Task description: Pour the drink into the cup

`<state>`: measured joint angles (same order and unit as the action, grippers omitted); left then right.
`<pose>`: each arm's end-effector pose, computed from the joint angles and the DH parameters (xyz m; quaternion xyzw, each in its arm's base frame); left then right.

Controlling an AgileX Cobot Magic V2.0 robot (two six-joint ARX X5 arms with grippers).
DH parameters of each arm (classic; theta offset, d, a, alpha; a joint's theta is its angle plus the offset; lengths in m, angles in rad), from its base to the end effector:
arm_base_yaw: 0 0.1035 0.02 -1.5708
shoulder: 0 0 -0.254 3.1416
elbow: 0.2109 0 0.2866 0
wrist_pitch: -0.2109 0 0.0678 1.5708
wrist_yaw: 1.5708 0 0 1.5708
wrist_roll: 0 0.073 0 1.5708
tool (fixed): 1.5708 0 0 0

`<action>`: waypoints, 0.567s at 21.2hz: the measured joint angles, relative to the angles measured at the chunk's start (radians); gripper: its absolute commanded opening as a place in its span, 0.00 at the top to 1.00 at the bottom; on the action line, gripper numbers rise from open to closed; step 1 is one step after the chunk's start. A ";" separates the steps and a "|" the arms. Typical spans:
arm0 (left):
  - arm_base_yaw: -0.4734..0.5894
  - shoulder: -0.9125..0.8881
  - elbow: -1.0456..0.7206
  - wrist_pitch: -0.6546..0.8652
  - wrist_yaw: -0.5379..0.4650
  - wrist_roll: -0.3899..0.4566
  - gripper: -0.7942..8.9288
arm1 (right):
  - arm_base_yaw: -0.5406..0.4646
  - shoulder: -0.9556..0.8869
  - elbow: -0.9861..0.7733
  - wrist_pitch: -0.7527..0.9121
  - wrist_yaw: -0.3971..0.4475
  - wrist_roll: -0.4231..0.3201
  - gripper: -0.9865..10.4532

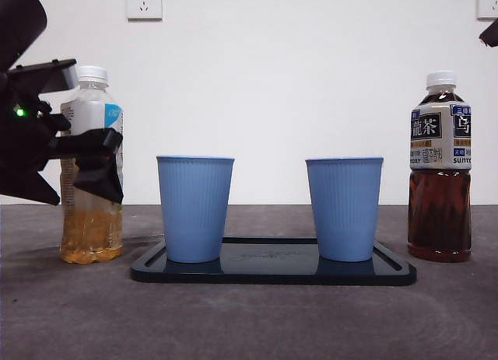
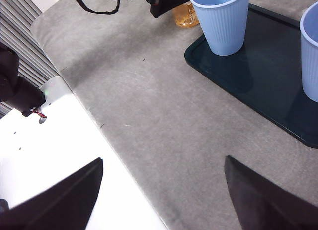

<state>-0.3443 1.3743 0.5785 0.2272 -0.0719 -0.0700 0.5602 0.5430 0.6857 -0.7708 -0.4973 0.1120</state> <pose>0.3104 -0.1057 0.1187 0.0246 0.2788 -0.1207 0.9524 0.1324 0.1242 0.2564 0.0363 0.3351 0.4617 0.8205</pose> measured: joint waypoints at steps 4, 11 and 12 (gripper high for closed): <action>0.000 -0.060 0.000 -0.069 0.000 0.000 0.43 | 0.000 0.000 0.000 0.000 0.014 0.000 0.58; -0.018 -0.222 0.000 -0.256 0.000 -0.009 0.43 | 0.000 0.000 0.000 0.026 0.095 0.000 0.58; -0.023 -0.252 0.000 -0.288 0.002 -0.019 0.43 | 0.000 0.000 0.000 0.034 0.112 0.000 0.58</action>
<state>-0.3668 1.1225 0.5785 -0.0605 -0.0704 -0.0891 0.5602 0.5430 0.6857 -0.7372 -0.3851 0.1120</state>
